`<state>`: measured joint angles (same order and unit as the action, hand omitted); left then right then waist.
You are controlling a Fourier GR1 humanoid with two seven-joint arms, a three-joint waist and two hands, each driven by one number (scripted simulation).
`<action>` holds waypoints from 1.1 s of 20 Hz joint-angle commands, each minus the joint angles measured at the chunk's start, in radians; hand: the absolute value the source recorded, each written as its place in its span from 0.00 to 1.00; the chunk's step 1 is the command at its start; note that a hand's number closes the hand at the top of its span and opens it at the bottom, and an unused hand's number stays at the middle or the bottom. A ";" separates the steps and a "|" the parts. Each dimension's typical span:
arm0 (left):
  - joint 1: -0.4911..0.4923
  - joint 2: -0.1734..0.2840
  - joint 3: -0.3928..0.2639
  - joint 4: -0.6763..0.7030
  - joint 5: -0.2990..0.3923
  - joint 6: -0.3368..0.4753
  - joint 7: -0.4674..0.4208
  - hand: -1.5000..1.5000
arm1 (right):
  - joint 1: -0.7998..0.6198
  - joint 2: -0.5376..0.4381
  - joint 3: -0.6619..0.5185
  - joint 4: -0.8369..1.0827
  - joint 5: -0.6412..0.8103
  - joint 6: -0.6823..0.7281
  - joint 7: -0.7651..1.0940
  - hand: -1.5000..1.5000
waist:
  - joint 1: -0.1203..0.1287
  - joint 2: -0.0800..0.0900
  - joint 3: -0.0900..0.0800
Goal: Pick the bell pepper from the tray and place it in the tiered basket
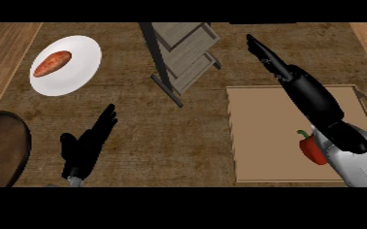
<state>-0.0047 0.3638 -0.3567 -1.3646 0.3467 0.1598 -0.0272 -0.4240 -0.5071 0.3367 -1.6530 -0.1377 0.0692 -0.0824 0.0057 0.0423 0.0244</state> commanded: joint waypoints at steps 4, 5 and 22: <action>-0.081 0.017 0.025 -0.031 -0.053 -0.003 -0.059 0.50 | 0.099 0.113 -0.068 0.201 -0.054 -0.095 0.038 0.00 | 0.000 -0.037 -0.023; -0.130 0.012 0.046 -0.017 -0.053 -0.001 -0.078 0.50 | 0.147 0.150 -0.055 0.223 -0.043 -0.142 0.042 0.00 | -0.011 -0.034 -0.023; -0.088 -0.048 0.050 0.026 -0.074 -0.052 -0.129 0.50 | 0.256 -0.229 -0.078 0.038 0.316 -0.152 0.180 0.00 | -0.036 -0.057 -0.033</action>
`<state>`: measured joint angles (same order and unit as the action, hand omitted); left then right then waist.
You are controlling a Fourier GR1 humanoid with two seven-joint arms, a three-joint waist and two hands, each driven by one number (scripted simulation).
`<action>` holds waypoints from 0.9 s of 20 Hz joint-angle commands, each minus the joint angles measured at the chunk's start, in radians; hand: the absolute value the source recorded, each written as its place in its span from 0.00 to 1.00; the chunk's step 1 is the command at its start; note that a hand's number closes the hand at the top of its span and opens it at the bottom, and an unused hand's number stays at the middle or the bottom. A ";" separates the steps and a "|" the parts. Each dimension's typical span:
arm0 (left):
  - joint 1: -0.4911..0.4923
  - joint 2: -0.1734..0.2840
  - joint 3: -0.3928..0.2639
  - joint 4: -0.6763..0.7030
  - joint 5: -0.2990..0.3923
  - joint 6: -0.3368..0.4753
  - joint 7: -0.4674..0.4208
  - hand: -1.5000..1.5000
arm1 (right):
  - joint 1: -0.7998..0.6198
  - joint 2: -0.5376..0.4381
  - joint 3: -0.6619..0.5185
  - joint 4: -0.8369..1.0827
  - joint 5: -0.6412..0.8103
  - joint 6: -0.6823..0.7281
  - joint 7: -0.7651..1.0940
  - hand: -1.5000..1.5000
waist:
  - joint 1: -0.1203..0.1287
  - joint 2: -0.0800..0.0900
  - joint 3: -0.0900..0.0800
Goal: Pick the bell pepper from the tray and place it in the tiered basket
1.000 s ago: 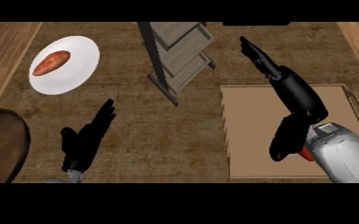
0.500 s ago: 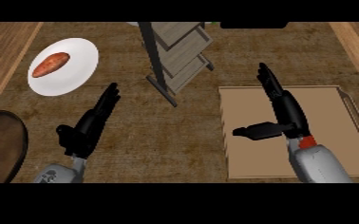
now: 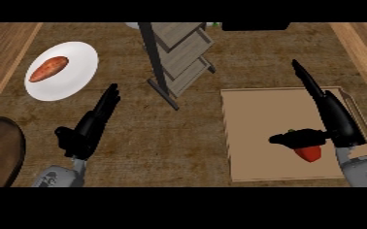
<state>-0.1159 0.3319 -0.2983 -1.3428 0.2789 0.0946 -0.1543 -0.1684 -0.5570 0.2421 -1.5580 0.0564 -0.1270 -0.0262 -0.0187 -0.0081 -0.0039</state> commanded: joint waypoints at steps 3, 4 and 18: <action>0.002 0.015 0.008 -0.014 0.006 -0.006 0.026 0.50 | -0.014 -0.310 0.094 -0.100 0.212 0.172 0.276 0.00 | -0.001 -0.009 -0.007; -0.012 0.014 0.015 0.011 -0.003 -0.002 0.011 0.50 | -0.011 -0.361 0.103 -0.136 0.219 0.225 0.311 0.00 | -0.019 -0.008 -0.009; -0.053 -0.047 0.022 0.014 -0.057 -0.002 0.040 0.50 | 0.003 -0.356 0.191 -0.599 0.205 0.580 0.948 0.00 | 0.014 0.007 0.003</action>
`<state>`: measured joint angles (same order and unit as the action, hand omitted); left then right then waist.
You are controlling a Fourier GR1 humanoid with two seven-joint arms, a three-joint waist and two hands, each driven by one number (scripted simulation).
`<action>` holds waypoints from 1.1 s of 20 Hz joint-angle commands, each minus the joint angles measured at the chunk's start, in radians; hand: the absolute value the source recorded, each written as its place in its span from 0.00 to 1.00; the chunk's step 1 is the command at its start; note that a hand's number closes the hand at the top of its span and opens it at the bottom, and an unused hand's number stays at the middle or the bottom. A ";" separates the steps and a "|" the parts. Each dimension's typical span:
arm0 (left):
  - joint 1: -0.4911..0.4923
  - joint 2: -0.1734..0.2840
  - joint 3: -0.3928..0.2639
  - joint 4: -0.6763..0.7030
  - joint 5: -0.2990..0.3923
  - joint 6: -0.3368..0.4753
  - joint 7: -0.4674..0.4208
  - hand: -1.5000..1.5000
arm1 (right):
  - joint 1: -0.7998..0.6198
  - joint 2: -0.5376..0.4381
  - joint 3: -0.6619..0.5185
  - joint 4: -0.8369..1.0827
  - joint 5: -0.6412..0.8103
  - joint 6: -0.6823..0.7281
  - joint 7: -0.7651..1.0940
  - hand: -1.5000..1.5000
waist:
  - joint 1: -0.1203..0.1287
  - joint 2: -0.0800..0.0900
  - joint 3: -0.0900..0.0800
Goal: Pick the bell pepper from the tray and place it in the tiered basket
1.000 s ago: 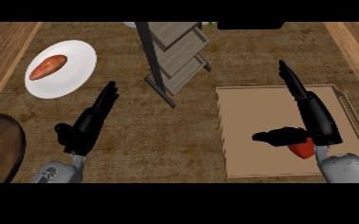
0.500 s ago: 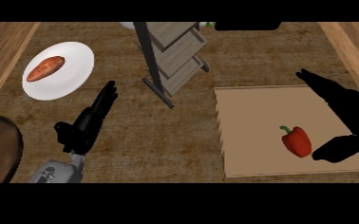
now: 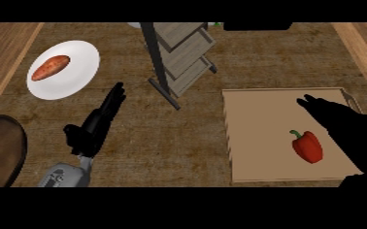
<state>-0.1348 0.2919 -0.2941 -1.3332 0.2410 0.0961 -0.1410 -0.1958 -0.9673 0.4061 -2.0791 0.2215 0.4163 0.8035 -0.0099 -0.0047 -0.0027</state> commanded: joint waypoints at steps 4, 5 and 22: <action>-0.046 -0.027 0.029 0.013 -0.024 -0.017 0.048 0.50 | 0.103 0.118 0.012 -0.117 0.176 -0.044 0.136 0.00 | 0.002 0.003 0.003; -0.001 -0.021 0.035 -0.005 -0.024 -0.021 0.018 0.50 | 0.059 0.148 0.025 -0.129 0.185 -0.020 0.214 0.00 | 0.009 0.003 0.002; -0.010 -0.076 0.107 0.054 -0.100 -0.099 -0.016 0.50 | 0.144 0.282 -0.076 0.222 0.434 0.020 -0.069 0.00 | 0.007 0.004 0.003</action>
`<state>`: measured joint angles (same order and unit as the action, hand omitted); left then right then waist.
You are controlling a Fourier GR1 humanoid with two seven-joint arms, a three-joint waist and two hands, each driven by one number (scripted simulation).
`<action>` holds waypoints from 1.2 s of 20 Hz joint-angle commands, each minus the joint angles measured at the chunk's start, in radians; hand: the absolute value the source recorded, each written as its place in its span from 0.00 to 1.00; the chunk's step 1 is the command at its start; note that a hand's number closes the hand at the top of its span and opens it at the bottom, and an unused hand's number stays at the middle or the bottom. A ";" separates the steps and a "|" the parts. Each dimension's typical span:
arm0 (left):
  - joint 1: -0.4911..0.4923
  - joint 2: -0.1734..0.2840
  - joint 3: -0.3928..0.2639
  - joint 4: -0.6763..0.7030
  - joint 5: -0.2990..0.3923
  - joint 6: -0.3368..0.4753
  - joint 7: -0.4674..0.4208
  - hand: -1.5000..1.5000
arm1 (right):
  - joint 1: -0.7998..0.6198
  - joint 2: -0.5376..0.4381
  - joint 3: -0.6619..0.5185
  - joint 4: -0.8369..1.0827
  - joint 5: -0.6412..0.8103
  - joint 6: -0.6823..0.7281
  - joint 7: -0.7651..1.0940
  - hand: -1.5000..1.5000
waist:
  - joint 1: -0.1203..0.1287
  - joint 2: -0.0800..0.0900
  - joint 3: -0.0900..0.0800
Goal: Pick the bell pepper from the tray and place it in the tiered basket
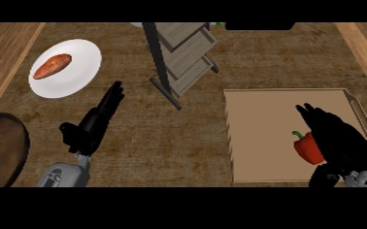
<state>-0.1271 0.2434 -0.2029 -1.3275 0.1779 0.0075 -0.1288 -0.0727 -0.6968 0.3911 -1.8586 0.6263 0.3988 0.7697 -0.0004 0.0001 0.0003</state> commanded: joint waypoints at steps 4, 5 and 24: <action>-0.029 -0.040 0.032 -0.012 -0.035 -0.007 0.046 0.50 | 0.072 0.059 -0.068 0.090 0.106 -0.024 -0.087 0.00 | -0.002 0.000 0.000; 0.009 -0.029 0.041 -0.023 -0.038 -0.043 0.027 0.50 | 0.065 0.085 -0.071 0.080 0.133 0.003 -0.088 0.00 | -0.001 -0.001 0.000; 0.034 -0.080 0.098 -0.017 -0.106 -0.078 -0.010 0.50 | 0.070 0.211 -0.189 0.300 0.221 -0.136 -0.458 1.00 | 0.000 -0.001 0.000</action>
<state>-0.1245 0.1649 -0.1083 -1.3483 0.0811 -0.0595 -0.0951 -0.0083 -0.5025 0.2117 -1.5477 0.8547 0.3111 0.3945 -0.0011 -0.0002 0.0001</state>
